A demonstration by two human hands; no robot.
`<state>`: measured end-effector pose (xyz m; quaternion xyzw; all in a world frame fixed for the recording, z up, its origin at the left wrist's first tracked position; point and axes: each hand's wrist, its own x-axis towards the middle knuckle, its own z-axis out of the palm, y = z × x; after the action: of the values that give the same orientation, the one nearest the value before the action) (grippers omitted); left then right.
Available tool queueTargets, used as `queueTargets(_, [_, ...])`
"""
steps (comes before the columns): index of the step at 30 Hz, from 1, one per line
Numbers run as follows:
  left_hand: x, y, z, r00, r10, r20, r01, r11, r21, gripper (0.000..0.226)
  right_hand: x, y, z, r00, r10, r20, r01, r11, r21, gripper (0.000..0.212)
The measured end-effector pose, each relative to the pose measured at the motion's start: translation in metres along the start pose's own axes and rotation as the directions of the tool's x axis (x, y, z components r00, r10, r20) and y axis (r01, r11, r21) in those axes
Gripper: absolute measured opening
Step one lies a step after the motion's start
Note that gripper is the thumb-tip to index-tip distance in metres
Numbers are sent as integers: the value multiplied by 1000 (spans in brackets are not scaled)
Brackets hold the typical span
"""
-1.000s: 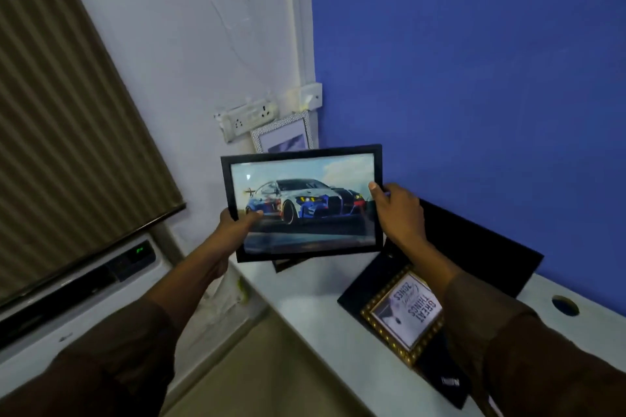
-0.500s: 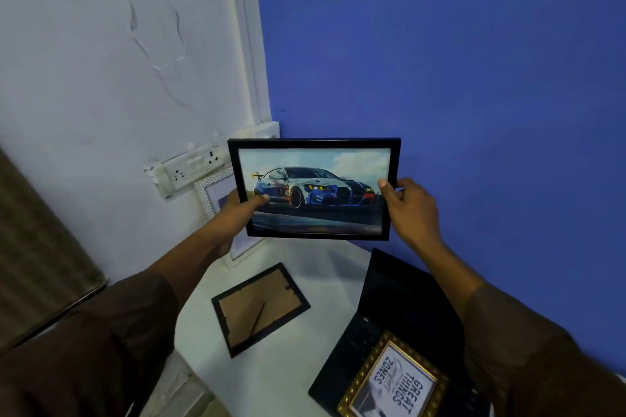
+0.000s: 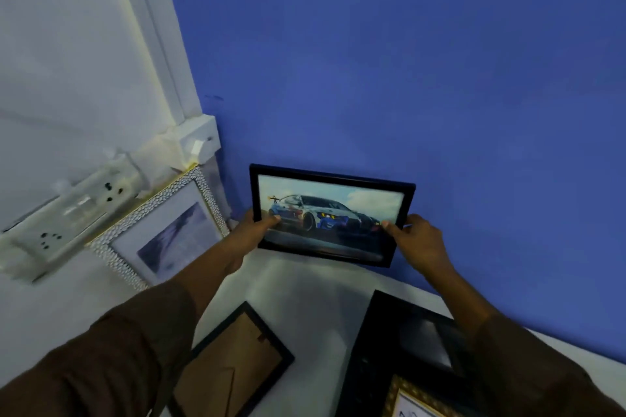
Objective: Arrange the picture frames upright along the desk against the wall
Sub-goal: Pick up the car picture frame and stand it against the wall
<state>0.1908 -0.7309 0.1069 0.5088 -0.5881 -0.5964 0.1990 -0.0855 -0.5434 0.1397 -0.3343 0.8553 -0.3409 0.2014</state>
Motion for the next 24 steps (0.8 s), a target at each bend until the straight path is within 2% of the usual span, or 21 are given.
queueTargets(2, [27, -14, 7, 999, -21, 35, 21, 1000, -9, 39, 10, 11, 14, 998, 62, 27, -62, 998, -27, 50])
queueTargets(9, [108, -57, 27, 977, -96, 189, 84, 994, 70, 58, 48, 48, 67, 954, 288, 87, -279, 954, -110, 47])
queueTargets(13, [134, -63, 32, 954, -120, 276, 86, 988, 130, 68, 63, 55, 82, 939, 327, 106, -318, 944, -94, 47])
queueTargets(17, [155, -80, 30, 951, -117, 286, 79, 987, 142, 95, 70, 63, 91, 940, 329, 88, -321, 942, -93, 47])
queueTargets(21, [150, -77, 32, 959, -91, 269, 54, 989, 140, 83, 69, 64, 94, 939, 333, 86, -324, 941, -102, 49])
queueTargets(24, [151, -75, 32, 957, -118, 263, 82, 986, 143, 83, 68, 62, 93, 933, 348, 93, -335, 933, -135, 51])
